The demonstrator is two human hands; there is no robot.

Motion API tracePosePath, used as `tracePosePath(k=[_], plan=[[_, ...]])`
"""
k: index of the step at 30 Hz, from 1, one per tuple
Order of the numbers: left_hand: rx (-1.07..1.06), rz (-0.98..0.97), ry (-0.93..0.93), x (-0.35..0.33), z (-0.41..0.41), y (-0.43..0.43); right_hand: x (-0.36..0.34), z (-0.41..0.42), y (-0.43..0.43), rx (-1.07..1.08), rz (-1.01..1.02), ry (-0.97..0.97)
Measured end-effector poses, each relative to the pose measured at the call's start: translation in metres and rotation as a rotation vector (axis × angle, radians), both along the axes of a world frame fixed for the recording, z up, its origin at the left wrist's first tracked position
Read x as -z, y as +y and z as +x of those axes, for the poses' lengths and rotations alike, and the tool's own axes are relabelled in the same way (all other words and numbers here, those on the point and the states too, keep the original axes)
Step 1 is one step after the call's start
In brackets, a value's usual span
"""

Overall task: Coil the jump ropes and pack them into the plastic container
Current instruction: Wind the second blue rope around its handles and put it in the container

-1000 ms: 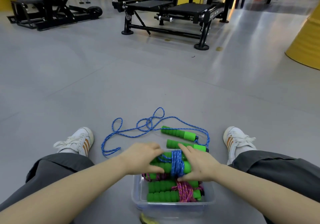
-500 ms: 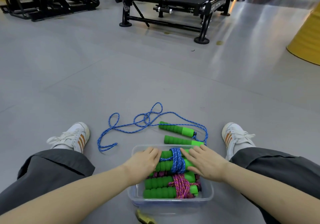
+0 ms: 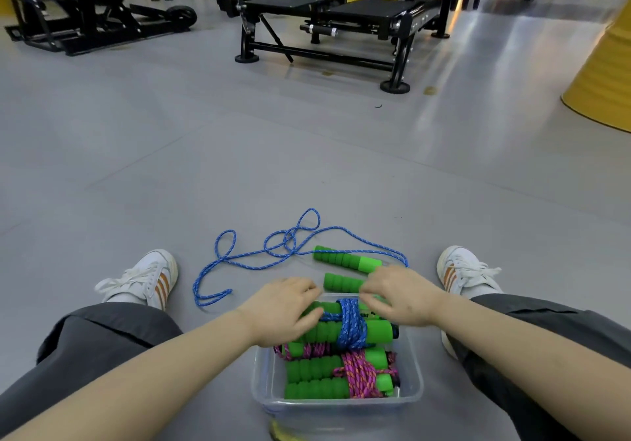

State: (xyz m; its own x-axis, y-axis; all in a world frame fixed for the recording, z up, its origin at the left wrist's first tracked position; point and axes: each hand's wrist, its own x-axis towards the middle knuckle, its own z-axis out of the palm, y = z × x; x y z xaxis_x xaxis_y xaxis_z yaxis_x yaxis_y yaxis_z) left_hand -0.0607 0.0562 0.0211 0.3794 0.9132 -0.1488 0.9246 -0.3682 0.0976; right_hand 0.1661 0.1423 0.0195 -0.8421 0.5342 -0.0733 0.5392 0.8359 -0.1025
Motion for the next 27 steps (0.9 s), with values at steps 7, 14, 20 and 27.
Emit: tracePosePath(k=[7,14,20,27], plan=[[-0.171,-0.028,-0.060,0.012,-0.013,0.054,0.013,-0.017,0.071,0.439,-0.261,-0.074],[-0.234,-0.201,-0.169,0.048,0.009,0.119,0.064,-0.032,0.105,0.532,-0.316,-0.201],[-0.156,-0.310,-0.119,0.075,0.025,0.143,0.080,-0.024,0.114,0.457,-0.345,-0.186],[-0.165,-0.261,-0.049,0.068,0.005,0.132,0.063,-0.013,0.115,0.446,-0.444,-0.235]])
